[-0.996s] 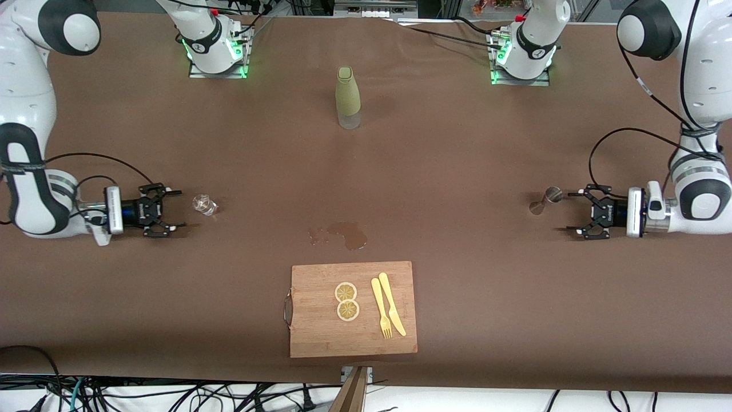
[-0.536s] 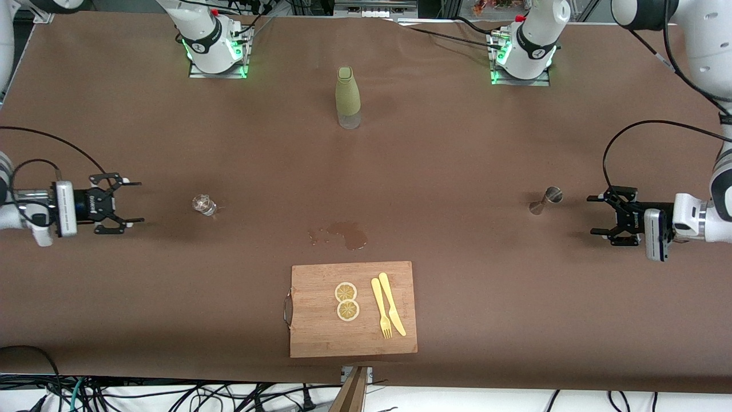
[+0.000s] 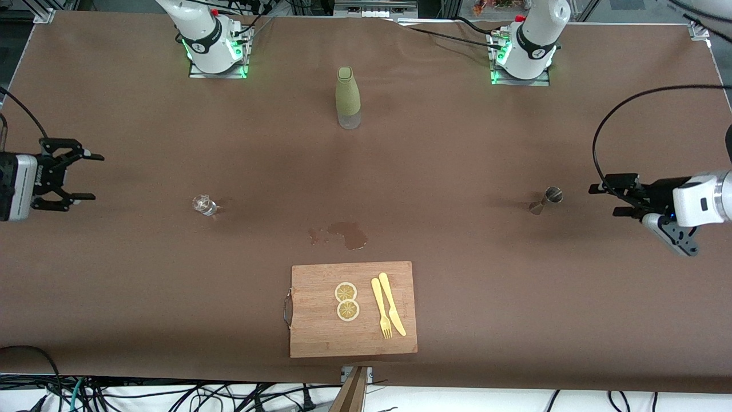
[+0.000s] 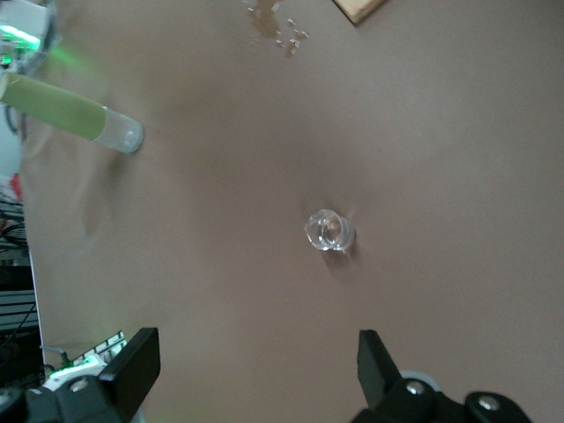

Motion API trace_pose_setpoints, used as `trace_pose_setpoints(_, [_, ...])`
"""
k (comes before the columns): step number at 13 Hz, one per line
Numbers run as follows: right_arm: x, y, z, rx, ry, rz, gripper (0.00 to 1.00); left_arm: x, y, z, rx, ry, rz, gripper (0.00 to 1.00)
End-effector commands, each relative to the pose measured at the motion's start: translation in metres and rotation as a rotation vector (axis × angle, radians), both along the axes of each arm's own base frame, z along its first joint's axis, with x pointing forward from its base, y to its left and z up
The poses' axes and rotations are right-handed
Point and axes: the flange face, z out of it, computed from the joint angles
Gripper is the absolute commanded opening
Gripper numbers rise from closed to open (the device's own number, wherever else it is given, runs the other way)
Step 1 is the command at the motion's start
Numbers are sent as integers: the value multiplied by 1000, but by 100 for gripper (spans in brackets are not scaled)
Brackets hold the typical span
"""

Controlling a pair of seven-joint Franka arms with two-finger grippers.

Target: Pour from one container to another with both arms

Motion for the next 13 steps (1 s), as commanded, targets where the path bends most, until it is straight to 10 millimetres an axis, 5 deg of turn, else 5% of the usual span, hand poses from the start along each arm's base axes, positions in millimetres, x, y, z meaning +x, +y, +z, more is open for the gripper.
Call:
trace_pose_setpoints(1, [-14, 34, 26, -144, 46, -122, 100, -29, -45, 65, 175, -1, 89, 100])
trace_pose_setpoints(4, [-19, 89, 51, -438, 40, -320, 100, -58, -53, 114, 275, -20, 62, 100])
trace_pose_setpoints(8, [-37, 120, 56, -561, 39, -575, 100, -70, -52, 153, 342, -105, 87, 100])
trace_pose_setpoints(10, [-43, 116, 71, -573, 42, -701, 100, -70, -79, 153, 358, -84, 228, 100])
trace_pose_setpoints(13, [-57, 94, 98, -552, 23, -801, 100, -70, -94, 149, 336, -69, 253, 100])
